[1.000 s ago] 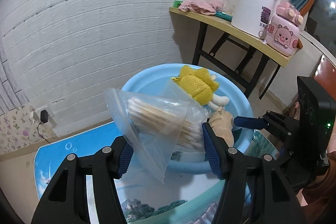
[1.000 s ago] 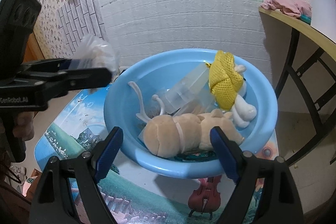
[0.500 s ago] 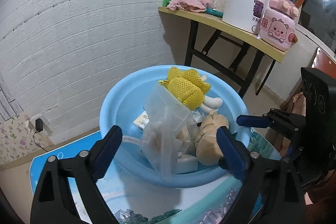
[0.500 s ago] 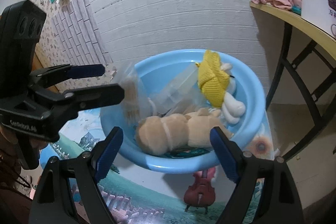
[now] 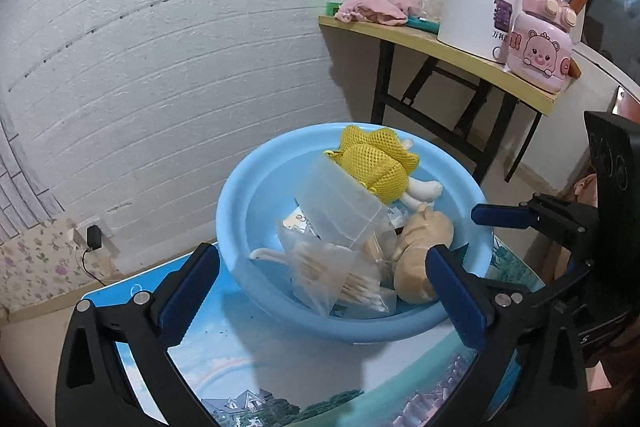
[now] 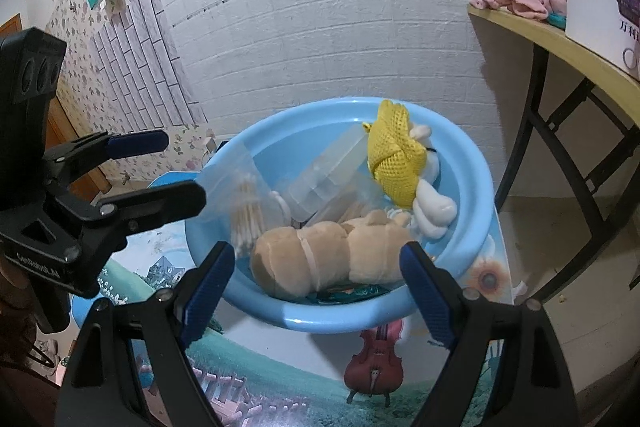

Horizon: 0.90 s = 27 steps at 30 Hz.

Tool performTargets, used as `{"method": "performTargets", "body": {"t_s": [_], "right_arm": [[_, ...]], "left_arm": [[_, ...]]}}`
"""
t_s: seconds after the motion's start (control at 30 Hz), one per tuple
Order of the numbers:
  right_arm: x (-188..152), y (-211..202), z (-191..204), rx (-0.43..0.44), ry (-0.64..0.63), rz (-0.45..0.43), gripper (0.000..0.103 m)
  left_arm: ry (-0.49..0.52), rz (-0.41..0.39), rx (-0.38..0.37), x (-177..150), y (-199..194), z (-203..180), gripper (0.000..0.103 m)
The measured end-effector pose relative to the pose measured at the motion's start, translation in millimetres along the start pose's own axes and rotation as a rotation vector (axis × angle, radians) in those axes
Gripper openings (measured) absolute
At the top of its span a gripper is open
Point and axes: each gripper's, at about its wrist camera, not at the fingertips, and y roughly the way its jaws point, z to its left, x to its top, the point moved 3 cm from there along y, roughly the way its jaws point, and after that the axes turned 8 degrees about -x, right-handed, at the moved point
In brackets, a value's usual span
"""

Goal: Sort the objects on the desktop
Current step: 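Withdraw both open grippers from the basin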

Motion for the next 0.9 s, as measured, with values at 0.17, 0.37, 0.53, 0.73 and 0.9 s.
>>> {"method": "performTargets", "body": {"t_s": [0.17, 0.37, 0.53, 0.73, 0.9], "right_arm": [[3.9, -7.5, 4.6, -0.006, -0.02, -0.034, 0.09], [4.5, -13.7, 8.8, -0.015, -0.028, -0.053, 0.103], [4.7, -17.6, 6.4, -0.048, -0.023, -0.048, 0.103], [7.8, -28.4, 6.4, -0.069, -0.006, -0.072, 0.103], [12.6, -41.6, 5.7, -0.11, 0.025, -0.11, 0.103]], "left_arm": [[-0.029, -0.012, -0.021, 0.3, -6.3, 1.3, 0.103], [-0.04, -0.029, -0.024, -2.9, -15.1, 2.2, 0.103], [-0.057, -0.045, 0.002, -8.8, -22.4, 5.7, 0.103], [-0.098, -0.044, 0.054, -13.4, -34.9, 10.2, 0.103], [-0.123, -0.046, 0.132, -12.7, -51.4, 13.1, 0.103]]}}
